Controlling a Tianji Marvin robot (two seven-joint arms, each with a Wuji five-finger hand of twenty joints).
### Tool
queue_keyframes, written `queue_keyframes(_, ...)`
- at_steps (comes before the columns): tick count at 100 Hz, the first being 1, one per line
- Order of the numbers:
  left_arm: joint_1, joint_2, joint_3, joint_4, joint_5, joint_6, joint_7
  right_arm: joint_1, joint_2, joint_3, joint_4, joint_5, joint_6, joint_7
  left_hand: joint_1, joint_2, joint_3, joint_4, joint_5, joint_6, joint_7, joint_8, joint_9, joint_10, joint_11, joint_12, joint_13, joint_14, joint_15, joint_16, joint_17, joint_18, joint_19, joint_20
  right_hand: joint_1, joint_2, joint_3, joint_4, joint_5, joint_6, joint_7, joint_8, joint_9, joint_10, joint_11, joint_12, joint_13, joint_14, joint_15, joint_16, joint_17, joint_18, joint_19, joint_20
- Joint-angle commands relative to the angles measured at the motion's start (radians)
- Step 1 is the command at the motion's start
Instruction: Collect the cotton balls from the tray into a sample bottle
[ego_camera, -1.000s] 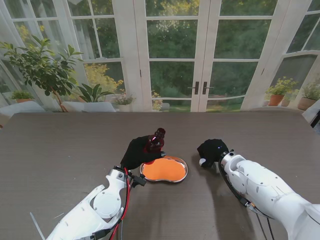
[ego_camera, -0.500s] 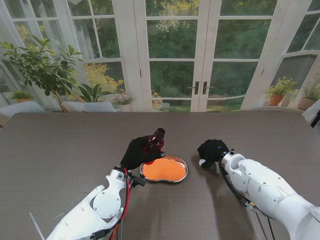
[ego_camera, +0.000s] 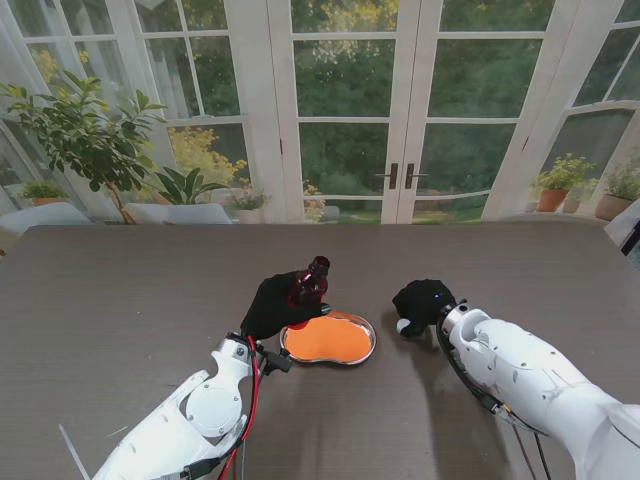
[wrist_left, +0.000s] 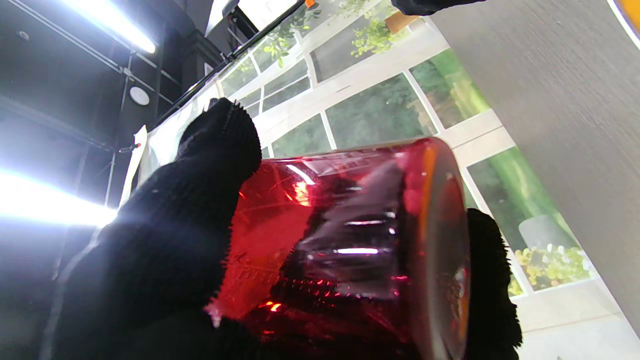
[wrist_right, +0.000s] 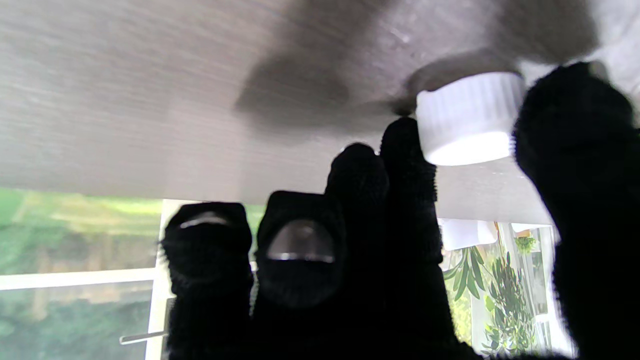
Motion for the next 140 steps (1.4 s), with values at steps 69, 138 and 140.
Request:
queue_keyframes(69, 0.003, -0.002, -0.003, -0.004, -0.002, -0.003, -0.018, -0.004, -0.002, -0.03, 0.01, -0.013, -0.021, 0.027, 0.165, 0.222, 0.295, -0.028, 0.168, -0.299, 0.13, -0.003, 0.089, -0.133, 0.029, -0.013, 0.004, -0.025, 0.009, 0.006, -0.014, -0.037, 0.039, 0.017, 0.085, 0.223, 0.092, 0.077, -0.042, -0.082, 0.112, 0.164, 0.018, -0.038, 0.053, 0.043, 0.038, -0.04, 0.028, 0.008, 0.018, -0.019, 0.058, -0.017)
queue_keyframes(138, 0.001, -0.002, -0.002, -0.002, -0.002, -0.002, -0.019, -0.116, 0.05, 0.256, -0.226, -0.069, 0.02, 0.177, 0.166, 0.222, 0.296, -0.029, 0.168, -0.296, 0.131, -0.003, 0.09, -0.131, 0.031, -0.013, 0.004, -0.021, 0.009, 0.006, -0.014, -0.036, 0.039, 0.018, 0.085, 0.238, 0.088, 0.081, -0.056, -0.081, 0.134, 0.156, 0.015, -0.034, 0.06, 0.033, 0.038, -0.042, 0.03, 0.007, 0.02, -0.021, 0.06, -0.018)
queue_keyframes(140, 0.001, -0.002, -0.002, -0.002, -0.002, -0.001, -0.019, -0.123, 0.051, 0.272, -0.24, -0.069, 0.022, 0.186, 0.165, 0.223, 0.295, -0.029, 0.168, -0.297, 0.131, -0.003, 0.09, -0.133, 0.031, -0.013, 0.005, -0.023, 0.009, 0.006, -0.014, -0.036, 0.039, 0.018, 0.085, 0.238, 0.088, 0.081, -0.056, -0.081, 0.134, 0.156, 0.015, -0.034, 0.061, 0.033, 0.037, -0.042, 0.029, 0.007, 0.02, -0.021, 0.06, -0.018)
